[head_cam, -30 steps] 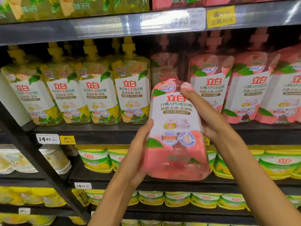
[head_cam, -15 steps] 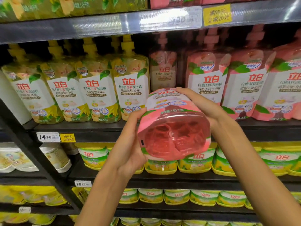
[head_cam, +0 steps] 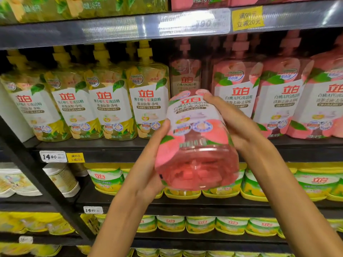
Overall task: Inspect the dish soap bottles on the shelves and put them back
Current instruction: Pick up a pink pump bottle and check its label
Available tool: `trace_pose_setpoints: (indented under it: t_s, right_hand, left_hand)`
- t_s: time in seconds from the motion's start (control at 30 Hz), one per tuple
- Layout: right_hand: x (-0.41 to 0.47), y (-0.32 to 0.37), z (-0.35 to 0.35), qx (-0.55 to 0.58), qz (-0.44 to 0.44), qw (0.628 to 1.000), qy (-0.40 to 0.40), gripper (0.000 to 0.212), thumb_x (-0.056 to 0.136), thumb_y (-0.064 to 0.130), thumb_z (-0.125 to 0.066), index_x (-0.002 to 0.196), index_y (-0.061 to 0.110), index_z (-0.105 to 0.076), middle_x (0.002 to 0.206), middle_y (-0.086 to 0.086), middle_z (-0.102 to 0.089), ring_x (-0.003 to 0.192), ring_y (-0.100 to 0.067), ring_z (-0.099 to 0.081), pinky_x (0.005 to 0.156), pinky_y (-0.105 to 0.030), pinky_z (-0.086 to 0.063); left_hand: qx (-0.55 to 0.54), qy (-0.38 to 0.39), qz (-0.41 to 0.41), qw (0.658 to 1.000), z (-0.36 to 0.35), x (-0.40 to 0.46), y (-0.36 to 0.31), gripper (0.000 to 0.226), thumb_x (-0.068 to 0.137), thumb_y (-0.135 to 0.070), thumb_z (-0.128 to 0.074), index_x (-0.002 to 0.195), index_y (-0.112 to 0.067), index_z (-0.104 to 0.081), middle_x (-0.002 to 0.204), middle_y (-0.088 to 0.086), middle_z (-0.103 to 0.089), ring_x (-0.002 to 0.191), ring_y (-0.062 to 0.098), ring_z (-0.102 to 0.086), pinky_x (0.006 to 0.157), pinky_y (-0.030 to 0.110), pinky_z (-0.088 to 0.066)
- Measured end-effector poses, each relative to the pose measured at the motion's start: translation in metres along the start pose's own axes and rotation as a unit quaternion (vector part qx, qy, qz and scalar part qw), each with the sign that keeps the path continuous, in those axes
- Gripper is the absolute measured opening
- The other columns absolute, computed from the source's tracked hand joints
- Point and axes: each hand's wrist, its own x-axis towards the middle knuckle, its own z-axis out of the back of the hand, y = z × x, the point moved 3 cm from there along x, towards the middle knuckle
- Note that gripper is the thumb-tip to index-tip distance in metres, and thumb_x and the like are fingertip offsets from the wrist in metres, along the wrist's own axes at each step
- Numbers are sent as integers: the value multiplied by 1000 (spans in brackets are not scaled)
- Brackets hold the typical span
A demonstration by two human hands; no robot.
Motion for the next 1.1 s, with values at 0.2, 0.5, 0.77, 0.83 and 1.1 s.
trace_pose_setpoints:
  t_s: [0.2, 0.5, 0.77, 0.83, 1.1]
  right_hand:
    - [-3, 6, 5, 25, 90, 996, 8, 69, 85, 40, -67, 143, 16, -41, 120, -14, -69, 110, -29, -67, 93, -46, -54]
    - [-12, -9, 20, -31, 161, 986, 27, 54, 74, 32, -78, 119, 10, -57, 93, -5, -77, 85, -20, -74, 65, -28, -58]
    - [-37, -6, 22, -164, 250, 953, 54, 63, 48, 57, -89, 101, 42, -60, 96, 23, -73, 90, 3, -69, 68, -13, -54]
    - [-46, 3, 19, -200, 273, 939, 67, 56, 52, 53, -88, 98, 40, -58, 87, 28, -71, 82, 9, -67, 64, -5, -49]
    - [-54, 11, 8, -183, 323, 918, 137, 84, 62, 39, -86, 134, 36, -44, 122, 24, -64, 114, 5, -59, 89, -11, -48]
  left_hand:
    - [96, -30, -38, 994, 0, 9, 7, 45, 77, -37, -64, 117, -17, -68, 113, 9, -71, 102, 24, -69, 78, 31, -58]
    - [231, 16, -57, 971, 22, 25, 25, 68, 75, -35, -71, 136, -28, -42, 128, -6, -64, 117, 14, -61, 88, 28, -54]
    - [272, 25, -88, 958, 30, 33, 32, 74, 66, -13, -82, 132, -8, -47, 120, 7, -68, 111, 23, -65, 83, 26, -55]
    - [295, 10, -117, 948, 33, 33, 28, 79, 59, -15, -86, 128, -5, -49, 117, 10, -68, 110, 24, -65, 83, 28, -55]
    - [420, -13, -209, 883, 38, 32, -2, 84, 44, -35, -91, 118, -8, -60, 110, -15, -71, 104, 0, -65, 83, 14, -50]
